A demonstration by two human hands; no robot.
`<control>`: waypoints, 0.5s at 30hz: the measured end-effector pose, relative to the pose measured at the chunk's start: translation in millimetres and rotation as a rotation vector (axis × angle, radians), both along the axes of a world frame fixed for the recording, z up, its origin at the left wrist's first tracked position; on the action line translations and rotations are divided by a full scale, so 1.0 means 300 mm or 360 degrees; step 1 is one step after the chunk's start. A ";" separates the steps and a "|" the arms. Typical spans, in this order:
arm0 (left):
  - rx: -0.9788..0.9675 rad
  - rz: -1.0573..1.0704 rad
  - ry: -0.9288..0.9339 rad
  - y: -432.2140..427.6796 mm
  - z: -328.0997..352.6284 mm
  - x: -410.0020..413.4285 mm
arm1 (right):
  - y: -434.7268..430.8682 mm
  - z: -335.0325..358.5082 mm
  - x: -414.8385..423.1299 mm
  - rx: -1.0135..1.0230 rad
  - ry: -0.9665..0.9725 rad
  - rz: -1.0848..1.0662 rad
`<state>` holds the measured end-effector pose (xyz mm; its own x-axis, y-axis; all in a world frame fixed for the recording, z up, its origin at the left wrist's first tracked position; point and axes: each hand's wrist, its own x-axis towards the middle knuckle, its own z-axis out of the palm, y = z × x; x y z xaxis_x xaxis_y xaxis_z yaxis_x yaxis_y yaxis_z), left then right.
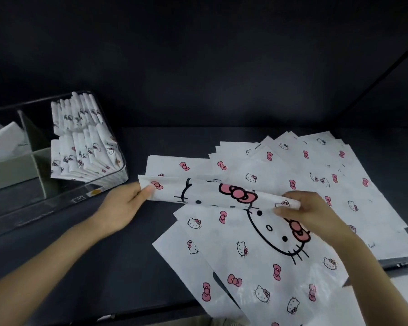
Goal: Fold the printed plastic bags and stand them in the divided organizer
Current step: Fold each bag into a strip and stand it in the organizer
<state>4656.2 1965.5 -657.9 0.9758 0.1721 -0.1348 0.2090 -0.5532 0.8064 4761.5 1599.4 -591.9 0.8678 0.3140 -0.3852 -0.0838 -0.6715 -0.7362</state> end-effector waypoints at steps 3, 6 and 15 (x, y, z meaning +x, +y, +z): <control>0.0056 -0.0038 -0.0055 0.004 0.023 -0.044 | -0.027 0.012 -0.030 0.0106 0.0021 -0.0023; 0.0044 -0.0054 -0.0007 0.004 0.043 -0.094 | -0.018 0.013 -0.063 0.0280 0.0077 -0.0026; 0.0190 0.0226 0.0019 -0.033 0.004 -0.044 | 0.138 -0.129 0.006 0.0297 -0.0178 -0.0669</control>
